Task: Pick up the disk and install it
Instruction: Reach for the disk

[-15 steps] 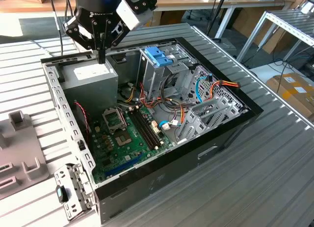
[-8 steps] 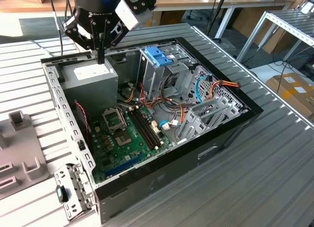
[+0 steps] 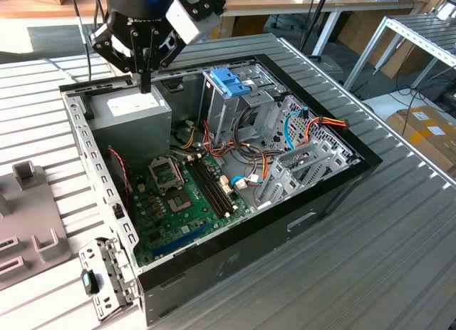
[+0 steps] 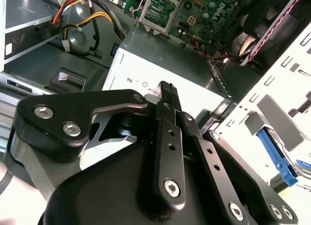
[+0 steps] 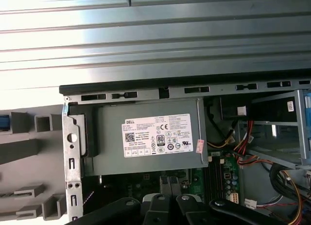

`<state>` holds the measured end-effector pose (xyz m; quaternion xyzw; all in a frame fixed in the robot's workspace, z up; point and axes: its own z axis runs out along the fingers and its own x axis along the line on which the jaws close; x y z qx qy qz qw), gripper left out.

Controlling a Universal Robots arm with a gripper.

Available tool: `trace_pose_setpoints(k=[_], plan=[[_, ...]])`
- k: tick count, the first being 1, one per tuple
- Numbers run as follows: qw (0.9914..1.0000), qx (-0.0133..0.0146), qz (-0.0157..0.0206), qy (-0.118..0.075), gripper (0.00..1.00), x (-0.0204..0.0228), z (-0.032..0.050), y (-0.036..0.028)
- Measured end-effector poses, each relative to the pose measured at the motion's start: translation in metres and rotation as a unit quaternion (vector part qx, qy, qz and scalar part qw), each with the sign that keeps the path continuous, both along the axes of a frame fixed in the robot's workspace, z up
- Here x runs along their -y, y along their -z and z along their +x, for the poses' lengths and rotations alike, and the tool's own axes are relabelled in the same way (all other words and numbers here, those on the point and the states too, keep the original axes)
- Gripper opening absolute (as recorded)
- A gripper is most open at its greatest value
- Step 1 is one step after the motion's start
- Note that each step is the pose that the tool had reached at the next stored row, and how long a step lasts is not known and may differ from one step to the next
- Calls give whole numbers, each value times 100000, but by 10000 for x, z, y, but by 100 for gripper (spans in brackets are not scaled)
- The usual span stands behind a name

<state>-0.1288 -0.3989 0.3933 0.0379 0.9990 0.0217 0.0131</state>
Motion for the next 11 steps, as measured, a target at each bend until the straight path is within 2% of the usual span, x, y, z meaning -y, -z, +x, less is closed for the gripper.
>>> trace_pose_setpoints(k=[11], plan=[[100000,1,3,-1,11,0,-25,0]])
